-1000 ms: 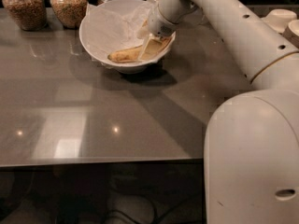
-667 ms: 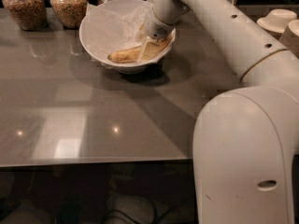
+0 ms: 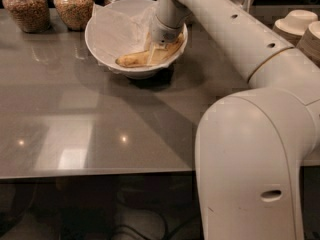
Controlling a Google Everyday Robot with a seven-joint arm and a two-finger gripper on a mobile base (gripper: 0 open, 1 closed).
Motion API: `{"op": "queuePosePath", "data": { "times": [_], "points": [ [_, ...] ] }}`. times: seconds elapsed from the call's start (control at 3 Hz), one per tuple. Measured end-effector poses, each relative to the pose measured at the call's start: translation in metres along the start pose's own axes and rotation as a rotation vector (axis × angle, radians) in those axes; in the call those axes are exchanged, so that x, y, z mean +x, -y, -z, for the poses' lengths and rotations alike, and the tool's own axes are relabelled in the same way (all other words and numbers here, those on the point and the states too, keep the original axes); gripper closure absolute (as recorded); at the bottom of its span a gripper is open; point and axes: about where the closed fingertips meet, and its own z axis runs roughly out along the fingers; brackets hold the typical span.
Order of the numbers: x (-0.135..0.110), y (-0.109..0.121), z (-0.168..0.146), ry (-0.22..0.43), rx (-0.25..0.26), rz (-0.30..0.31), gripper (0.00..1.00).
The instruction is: Pick banana from white bowl
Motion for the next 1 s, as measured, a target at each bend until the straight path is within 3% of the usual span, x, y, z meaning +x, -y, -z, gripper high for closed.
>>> {"op": "queuePosePath", "data": {
  "times": [0.33, 0.67, 1.0],
  "points": [
    [0.002, -0.002, 0.006, -0.035, -0.001, 0.025, 0.88],
    [0.000, -0.002, 0.023, -0.043, 0.023, 0.037, 1.00],
    [-0.001, -0.006, 0.058, -0.026, 0.088, 0.028, 1.00]
  ]
}}
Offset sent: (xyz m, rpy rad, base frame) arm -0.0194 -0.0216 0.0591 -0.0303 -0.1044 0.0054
